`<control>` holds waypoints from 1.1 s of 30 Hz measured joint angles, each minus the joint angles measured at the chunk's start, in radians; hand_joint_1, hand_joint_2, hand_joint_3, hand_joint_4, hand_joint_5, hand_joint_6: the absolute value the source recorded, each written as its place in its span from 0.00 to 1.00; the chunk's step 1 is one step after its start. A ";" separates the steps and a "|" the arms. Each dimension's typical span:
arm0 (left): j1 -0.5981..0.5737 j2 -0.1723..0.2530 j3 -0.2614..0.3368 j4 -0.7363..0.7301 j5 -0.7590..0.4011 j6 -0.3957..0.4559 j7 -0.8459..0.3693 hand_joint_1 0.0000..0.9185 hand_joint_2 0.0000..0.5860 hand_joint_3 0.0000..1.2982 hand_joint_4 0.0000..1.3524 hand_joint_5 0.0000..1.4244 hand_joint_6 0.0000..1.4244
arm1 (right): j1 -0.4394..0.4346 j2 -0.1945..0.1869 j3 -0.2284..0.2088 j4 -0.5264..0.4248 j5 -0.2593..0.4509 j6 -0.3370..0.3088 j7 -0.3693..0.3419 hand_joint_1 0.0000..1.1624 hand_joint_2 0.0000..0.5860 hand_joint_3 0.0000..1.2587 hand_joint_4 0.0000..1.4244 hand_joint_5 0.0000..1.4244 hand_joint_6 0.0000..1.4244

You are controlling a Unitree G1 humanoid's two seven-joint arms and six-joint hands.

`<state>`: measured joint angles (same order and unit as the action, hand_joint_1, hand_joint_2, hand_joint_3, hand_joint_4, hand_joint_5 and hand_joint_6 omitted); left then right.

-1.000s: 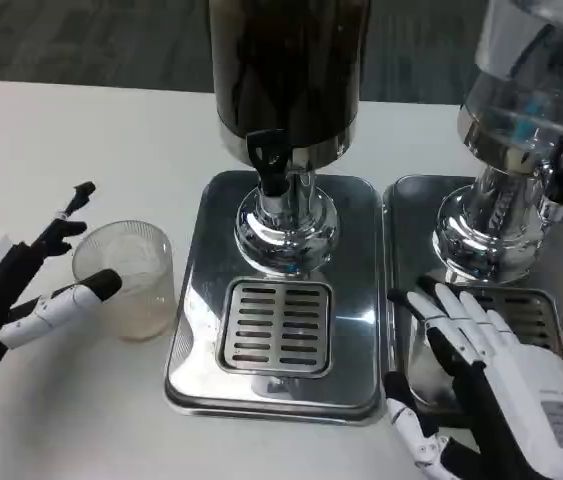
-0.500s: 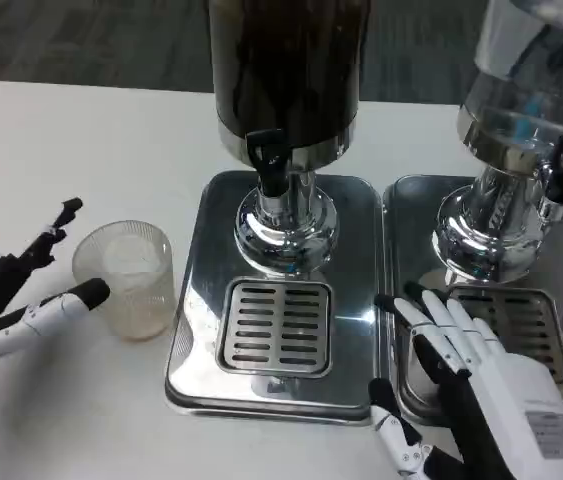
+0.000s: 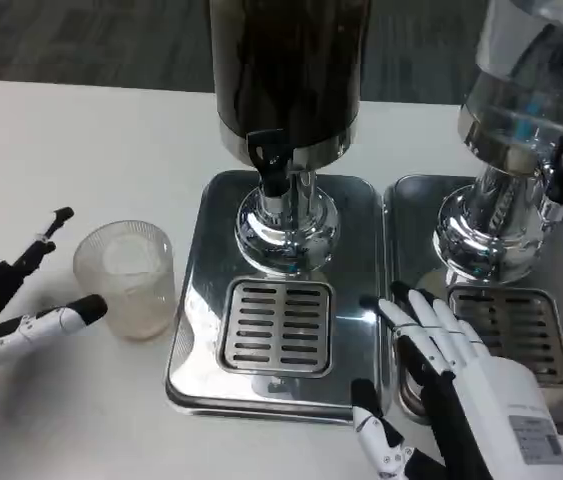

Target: Grasp the cup under the faucet to collect the drink, then remove the cup.

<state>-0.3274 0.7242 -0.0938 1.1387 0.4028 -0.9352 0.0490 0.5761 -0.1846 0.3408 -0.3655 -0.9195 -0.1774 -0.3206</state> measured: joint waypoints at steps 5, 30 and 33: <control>-0.025 0.005 -0.028 0.005 0.040 -0.007 0.059 0.00 0.00 0.00 0.00 0.08 0.13 | 0.001 0.001 0.002 0.000 -0.003 0.003 -0.007 0.30 0.78 0.14 0.04 0.03 0.05; -0.106 -0.003 -0.159 0.061 0.154 0.042 0.228 0.09 0.00 0.00 0.00 0.12 0.17 | -0.006 -0.015 0.012 0.005 0.021 0.008 -0.010 0.28 0.79 0.16 0.05 0.04 0.06; -0.113 -0.017 -0.166 0.070 0.156 0.054 0.248 0.09 0.00 0.00 0.00 0.13 0.18 | -0.005 -0.017 0.013 0.005 0.021 0.008 -0.010 0.28 0.79 0.16 0.05 0.04 0.06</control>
<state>-0.4408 0.7068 -0.2600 1.2083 0.5583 -0.8815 0.2967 0.5710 -0.2019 0.3534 -0.3608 -0.8986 -0.1690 -0.3310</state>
